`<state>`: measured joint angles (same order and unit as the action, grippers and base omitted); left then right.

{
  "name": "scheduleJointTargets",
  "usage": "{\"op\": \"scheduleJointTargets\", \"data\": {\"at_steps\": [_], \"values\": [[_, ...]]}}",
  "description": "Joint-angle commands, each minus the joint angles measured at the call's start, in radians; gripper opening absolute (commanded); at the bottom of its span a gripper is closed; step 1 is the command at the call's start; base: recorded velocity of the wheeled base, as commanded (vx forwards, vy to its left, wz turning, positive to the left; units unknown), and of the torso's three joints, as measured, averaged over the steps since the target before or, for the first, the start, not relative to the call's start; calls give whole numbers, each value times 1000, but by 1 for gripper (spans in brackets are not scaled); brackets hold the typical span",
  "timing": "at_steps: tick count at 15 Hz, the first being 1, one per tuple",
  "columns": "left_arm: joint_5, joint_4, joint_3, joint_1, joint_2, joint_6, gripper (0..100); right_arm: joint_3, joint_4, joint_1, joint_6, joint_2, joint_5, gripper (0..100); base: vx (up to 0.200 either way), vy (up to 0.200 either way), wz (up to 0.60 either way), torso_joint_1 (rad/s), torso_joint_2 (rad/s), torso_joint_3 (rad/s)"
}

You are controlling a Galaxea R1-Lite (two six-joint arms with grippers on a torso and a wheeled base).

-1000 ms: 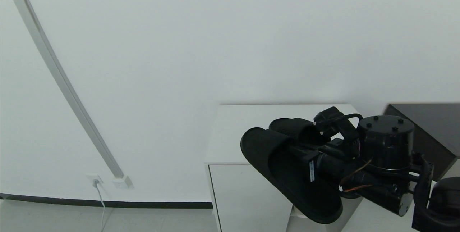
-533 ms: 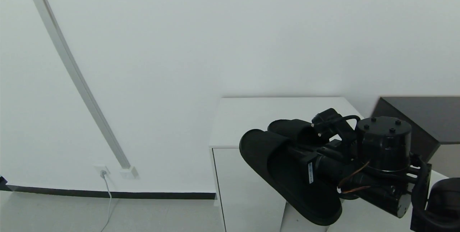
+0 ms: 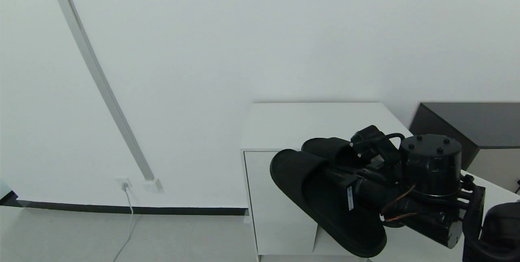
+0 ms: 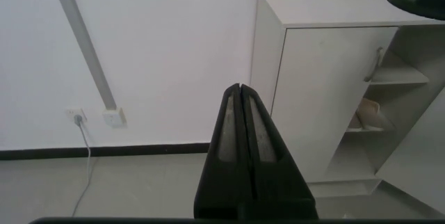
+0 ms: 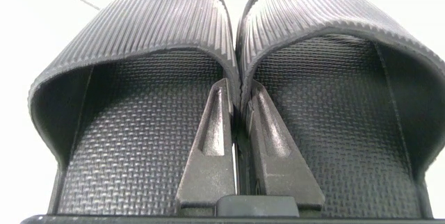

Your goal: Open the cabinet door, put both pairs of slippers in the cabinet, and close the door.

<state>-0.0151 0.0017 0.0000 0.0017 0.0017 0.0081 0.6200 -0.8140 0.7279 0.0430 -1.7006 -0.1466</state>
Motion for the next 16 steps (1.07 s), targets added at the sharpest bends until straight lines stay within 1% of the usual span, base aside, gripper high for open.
{"op": "scheduleJointTargets", "data": {"at_steps": [1, 12, 16], "values": [[0, 0, 0, 0, 0, 0, 0, -3, -2, 1, 0, -5, 1, 0, 0, 0, 0, 0, 0, 0], [1, 0, 0, 0, 0, 0, 0, -16, -7, 8, 0, -10, 1, 0, 0, 0, 0, 0, 0, 0], [1, 0, 0, 0, 0, 0, 0, -20, -7, 15, 0, -10, -1, 0, 0, -200, 0, 4, 2, 5]]}}
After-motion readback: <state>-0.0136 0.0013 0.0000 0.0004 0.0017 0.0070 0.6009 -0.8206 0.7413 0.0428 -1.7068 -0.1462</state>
